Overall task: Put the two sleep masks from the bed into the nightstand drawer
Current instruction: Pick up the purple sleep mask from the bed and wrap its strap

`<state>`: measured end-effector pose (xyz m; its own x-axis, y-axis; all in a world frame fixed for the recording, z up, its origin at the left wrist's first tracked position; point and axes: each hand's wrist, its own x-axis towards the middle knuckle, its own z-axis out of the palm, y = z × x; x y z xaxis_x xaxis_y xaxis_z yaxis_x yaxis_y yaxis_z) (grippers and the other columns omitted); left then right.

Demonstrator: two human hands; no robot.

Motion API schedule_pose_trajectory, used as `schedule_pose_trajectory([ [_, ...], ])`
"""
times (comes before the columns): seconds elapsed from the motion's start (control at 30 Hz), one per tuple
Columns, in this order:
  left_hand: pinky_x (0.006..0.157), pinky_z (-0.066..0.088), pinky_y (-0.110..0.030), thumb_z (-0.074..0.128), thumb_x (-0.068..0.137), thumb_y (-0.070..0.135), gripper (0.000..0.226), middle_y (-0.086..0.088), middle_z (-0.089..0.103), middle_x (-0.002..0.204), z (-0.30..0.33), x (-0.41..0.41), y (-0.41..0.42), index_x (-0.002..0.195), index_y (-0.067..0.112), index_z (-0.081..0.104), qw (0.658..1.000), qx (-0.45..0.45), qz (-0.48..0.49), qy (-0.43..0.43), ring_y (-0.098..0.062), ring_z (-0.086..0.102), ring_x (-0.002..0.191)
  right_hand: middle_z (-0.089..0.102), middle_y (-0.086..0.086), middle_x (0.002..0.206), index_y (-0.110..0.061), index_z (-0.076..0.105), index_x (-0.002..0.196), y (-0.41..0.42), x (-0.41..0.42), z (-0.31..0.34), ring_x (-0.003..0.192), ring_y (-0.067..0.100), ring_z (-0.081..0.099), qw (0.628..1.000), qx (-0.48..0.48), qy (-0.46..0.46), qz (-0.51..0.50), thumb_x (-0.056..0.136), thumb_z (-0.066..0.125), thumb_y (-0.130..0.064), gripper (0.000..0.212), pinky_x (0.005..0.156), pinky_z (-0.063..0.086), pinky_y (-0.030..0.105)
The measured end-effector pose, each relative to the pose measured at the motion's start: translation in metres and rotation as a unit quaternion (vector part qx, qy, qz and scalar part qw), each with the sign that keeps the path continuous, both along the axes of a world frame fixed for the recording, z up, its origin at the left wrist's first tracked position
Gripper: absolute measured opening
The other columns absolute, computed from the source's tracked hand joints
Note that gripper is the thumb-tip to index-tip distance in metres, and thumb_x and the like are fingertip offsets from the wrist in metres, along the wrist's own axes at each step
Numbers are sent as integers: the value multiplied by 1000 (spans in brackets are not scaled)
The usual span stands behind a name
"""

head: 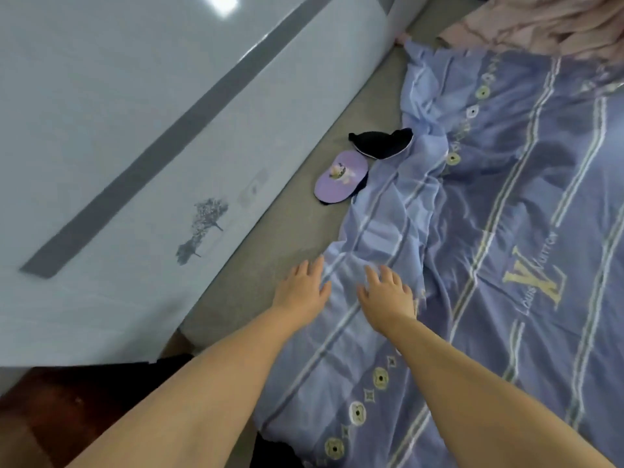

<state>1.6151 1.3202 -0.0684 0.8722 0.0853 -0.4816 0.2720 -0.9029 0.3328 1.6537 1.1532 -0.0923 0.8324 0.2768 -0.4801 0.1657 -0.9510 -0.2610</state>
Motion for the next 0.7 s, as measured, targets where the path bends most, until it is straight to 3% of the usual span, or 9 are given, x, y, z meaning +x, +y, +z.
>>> schedule_pose_trajectory([
  [0.17, 103, 36, -49, 35, 96, 35, 58, -18, 25, 152, -90, 112, 30, 147, 15, 12, 998, -42, 38, 9, -34, 29, 136, -1, 4, 159, -31, 5, 147, 29, 53, -107, 144, 24, -10, 996, -72, 12, 53, 95, 18, -46, 56, 113, -8, 56],
  [0.23, 103, 35, -49, 35, 96, 36, 59, -18, 27, 151, -116, 148, 40, 146, 14, 14, 996, -42, 84, -8, -35, 29, 135, 4, 2, 159, -34, 7, 146, 31, 56, -135, 144, 26, -8, 994, -85, -41, 64, 92, 16, -50, 57, 108, -16, 59],
  [0.37, 104, 36, -44, 45, 92, 37, 65, -20, 41, 140, -144, 214, 54, 143, 5, 21, 966, -87, 229, -88, -33, 38, 130, 42, 7, 145, -29, 38, 136, 27, 50, -154, 139, 29, 25, 985, -28, -164, 42, 86, 33, -45, 53, 111, -2, 57],
  [0.47, 105, 32, -39, 54, 86, 44, 70, -16, 44, 141, -151, 253, 54, 139, 5, 30, 947, -73, 286, -124, -30, 36, 132, 46, 9, 142, -26, 42, 134, 26, 51, -158, 136, 27, 23, 980, -2, -197, 32, 85, 37, -42, 52, 111, 0, 56],
  [0.57, 99, 35, -41, 55, 85, 43, 52, -13, 50, 133, -153, 270, 50, 122, 9, 49, 963, -1, 244, -118, -29, 41, 126, 46, 9, 142, -25, 44, 133, 27, 51, -158, 137, 27, 23, 978, 4, -207, 35, 84, 38, -40, 52, 111, -2, 56],
  [0.7, 92, 41, -43, 48, 91, 26, 31, -17, 56, 121, -143, 248, 55, 108, 3, 57, 985, 16, 145, -95, -33, 51, 112, 46, 9, 142, -24, 45, 132, 26, 51, -162, 137, 27, 24, 973, 5, -226, 37, 84, 38, -40, 51, 111, 0, 57],
])
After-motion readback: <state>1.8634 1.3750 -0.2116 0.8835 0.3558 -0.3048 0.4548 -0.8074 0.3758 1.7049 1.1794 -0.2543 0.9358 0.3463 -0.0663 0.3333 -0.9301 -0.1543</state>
